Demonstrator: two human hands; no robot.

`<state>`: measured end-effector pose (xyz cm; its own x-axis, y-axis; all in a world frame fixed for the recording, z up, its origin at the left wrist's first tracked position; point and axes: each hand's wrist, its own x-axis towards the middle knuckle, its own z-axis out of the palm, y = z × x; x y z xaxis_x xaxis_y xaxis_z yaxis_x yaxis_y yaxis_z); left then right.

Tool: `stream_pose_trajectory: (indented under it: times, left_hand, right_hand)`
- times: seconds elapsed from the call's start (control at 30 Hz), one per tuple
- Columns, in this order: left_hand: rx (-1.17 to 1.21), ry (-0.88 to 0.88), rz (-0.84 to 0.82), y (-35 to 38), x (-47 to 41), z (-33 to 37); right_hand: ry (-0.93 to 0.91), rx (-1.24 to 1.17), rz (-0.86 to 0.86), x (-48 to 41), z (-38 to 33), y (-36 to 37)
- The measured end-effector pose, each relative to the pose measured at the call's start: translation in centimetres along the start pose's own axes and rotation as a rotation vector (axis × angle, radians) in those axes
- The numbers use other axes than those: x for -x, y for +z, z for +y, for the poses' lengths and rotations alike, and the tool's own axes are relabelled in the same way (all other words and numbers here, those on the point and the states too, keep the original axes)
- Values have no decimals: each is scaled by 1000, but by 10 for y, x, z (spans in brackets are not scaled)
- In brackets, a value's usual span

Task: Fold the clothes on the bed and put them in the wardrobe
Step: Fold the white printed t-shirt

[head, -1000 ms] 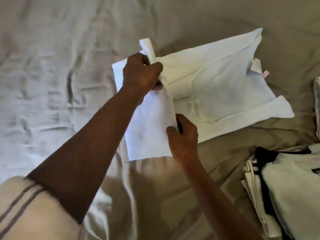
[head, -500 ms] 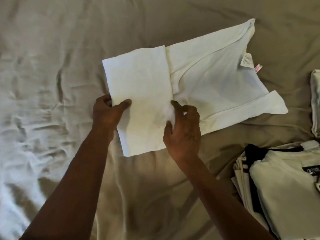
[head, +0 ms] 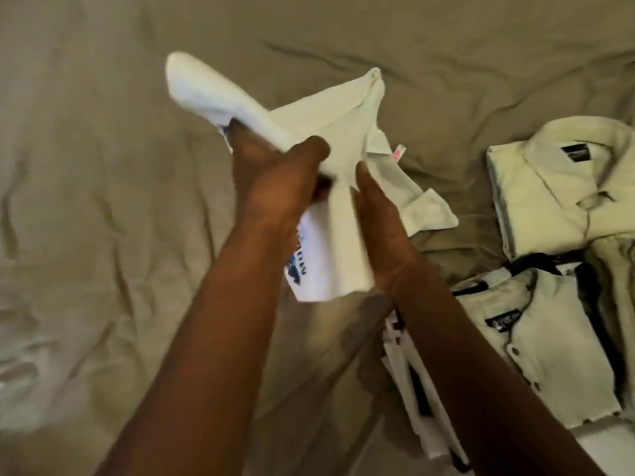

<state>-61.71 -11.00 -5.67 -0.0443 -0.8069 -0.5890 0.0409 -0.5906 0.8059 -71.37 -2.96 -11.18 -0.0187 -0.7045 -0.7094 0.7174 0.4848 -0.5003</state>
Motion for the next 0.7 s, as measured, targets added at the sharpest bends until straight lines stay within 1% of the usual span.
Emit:
stream_pose_trajectory:
  times: [0.07, 0.13, 0.17, 0.2, 0.23, 0.27, 0.3, 0.33, 0.4, 0.43, 0.47, 0.5, 0.57, 0.6, 0.67, 0.7]
  left_hand:
    - [-76, 71, 47, 51, -11, -9]
    - [-203, 60, 34, 86, -27, -25]
    - [-234, 26, 12, 101, -41, -41]
    - [-228, -28, -12, 114, -47, -48]
    - [-236, -81, -32, 123, -49, -54]
    - [-292, -85, -32, 123, -49, -55]
    - [-389, -53, 3, 118, -49, -56]
    - [-470, 9, 70, 112, -48, -55]
    - [-583, 162, 291, 84, -51, -60]
    - [-576, 191, 390, 63, -54, -65]
    - [-556, 163, 455, 44, -52, -68]
    - [-503, 90, 467, 28, -52, -73]
    - [-370, -73, 376, 3, -53, -85]
    - [-317, -131, 319, -4, -53, -91]
    - [-189, -210, 230, -11, -51, -97]
    - [-128, -246, 193, -9, -49, -98]
  right_hand:
    - [-84, -207, -21, 15, -20, -23]
    - [-125, -261, -8, 24, -38, -46]
    - [-146, -174, -10, 25, -45, -62]
    - [-163, -22, 31, 24, -53, -73]
    - [-195, 217, 144, 22, -59, -87]
    - [-234, 469, 289, 17, -63, -100]
    - [-253, 680, 402, 13, -64, -113]
    - [-253, 790, 483, 8, -63, -126]
    - [-253, 949, 588, 1, -58, -141]
    - [-259, 1050, 637, 1, -54, -140]
    - [-264, 1148, 684, 0, -50, -139]
    - [-274, 1230, 734, 0, -45, -136]
    - [-296, 1330, 783, -3, -37, -128]
    - [-288, 1343, 770, -5, -35, -125]
    - [-216, 1314, 700, -12, -39, -120]
    - [-168, 1251, 651, -16, -44, -119]
